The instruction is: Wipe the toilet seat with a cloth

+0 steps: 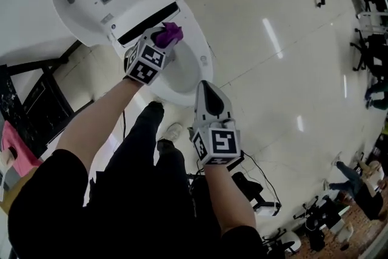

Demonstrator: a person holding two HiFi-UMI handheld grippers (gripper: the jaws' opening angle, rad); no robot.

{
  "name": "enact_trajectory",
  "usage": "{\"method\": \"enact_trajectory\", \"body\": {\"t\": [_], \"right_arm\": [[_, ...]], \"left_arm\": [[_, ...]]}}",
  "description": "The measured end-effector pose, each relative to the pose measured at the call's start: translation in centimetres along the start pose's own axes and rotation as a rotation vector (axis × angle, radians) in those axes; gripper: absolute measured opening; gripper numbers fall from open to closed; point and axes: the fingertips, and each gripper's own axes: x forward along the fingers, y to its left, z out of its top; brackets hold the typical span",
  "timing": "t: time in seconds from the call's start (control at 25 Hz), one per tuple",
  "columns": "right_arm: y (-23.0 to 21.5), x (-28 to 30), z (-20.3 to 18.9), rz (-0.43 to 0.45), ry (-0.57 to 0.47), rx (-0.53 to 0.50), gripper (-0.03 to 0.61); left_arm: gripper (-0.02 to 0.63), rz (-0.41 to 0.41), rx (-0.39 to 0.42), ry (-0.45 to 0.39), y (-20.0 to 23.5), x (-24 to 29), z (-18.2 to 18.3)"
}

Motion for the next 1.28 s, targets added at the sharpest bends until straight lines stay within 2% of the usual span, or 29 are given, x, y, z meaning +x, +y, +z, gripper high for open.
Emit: {"method": "enact_trajectory", "body": {"t": [0.32,0.64,0.92,1.28], "right_arm": [[-5.1,7.4,-4.0,-0.029,0.033,0.076,0.017],[-7.4,10.2,-8.0,-0.018,0.071,0.116,0.017],[-9.0,10.6,-10.6,-0.032,0.105,0.149,0.017],[-9.3,9.5,-11.8,-0.037,0.119,0.160,0.017]], "left_arm": [[0.094,0.057,-0.025,0.080,4.3,11.3,-3.6],[0.094,0.106,-0.018,0.123,6.4,18.8,-6.1],[0.094,0.110,-0.005,0.186,6.8,22.4,-8.7],[0.094,0.106,-0.013,0.195,6.2,23.8,-8.7]]}}
